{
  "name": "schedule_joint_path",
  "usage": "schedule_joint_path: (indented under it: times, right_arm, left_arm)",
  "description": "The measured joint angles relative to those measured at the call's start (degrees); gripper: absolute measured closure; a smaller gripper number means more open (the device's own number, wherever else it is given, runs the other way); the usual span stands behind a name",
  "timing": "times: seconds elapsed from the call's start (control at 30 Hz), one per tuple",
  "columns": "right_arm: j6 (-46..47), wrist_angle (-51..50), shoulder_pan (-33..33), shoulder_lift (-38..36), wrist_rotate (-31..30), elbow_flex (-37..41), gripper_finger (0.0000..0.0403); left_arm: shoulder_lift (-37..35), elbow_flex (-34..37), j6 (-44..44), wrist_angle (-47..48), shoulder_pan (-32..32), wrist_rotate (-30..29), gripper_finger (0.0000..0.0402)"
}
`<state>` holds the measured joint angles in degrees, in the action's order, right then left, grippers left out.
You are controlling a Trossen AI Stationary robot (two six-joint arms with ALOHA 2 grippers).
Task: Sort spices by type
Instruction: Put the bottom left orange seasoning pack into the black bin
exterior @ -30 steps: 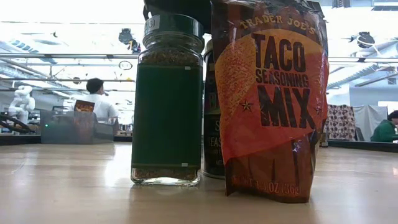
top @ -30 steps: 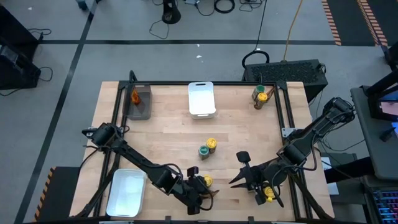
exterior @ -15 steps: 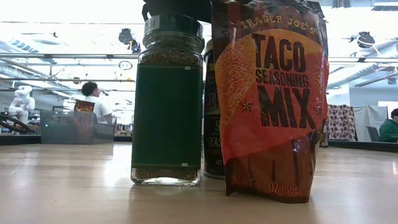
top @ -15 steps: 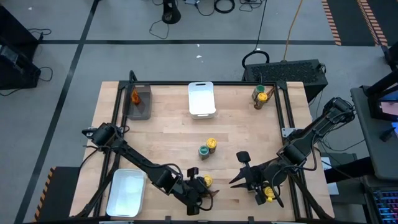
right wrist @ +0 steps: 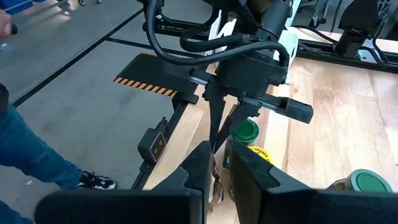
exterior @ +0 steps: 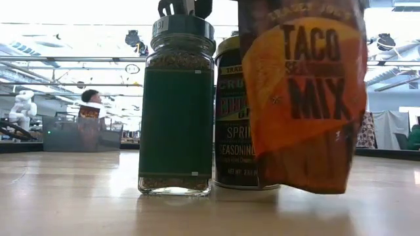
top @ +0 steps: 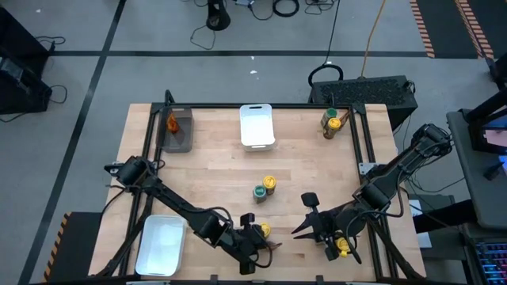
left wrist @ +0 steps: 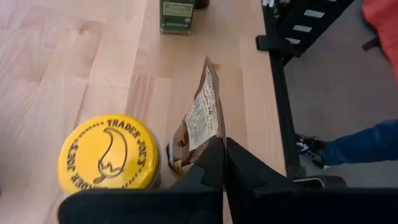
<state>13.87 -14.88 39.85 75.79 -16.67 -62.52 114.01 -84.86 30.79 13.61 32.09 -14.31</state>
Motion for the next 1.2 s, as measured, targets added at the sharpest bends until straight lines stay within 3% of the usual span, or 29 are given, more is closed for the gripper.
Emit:
schedule_joint_path:
  times: [0.23, 0.43, 0.67, 0.93, 1.2]
  right_arm:
    - [0.0, 0.0, 0.0, 0.0, 0.1, 0.0, 0.0362]
    - [0.0, -0.3, 0.0, 0.0, 0.5, 0.0, 0.0362]
    - [-0.6, -0.7, 0.2, 0.0, 0.5, 0.0, 0.0362]
    - [-1.5, -5.4, 2.8, -1.0, 0.5, 0.0, 0.0362]
    - [-2.5, -9.6, 3.7, -2.8, 0.3, 0.0, 0.0362]
  left_arm:
    - [-2.6, -0.2, -1.4, 0.2, -0.9, 2.4, 0.0399]
    - [-9.2, -0.3, -1.6, 1.0, -2.3, 1.9, 0.0400]
    - [-18.6, -0.3, -0.7, 5.6, -4.4, -4.8, 0.0401]
    - [-27.9, -0.3, 9.1, 23.2, -5.8, -17.9, 0.0401]
    - [-33.4, -0.3, 26.8, 47.6, -9.1, -21.6, 0.0401]
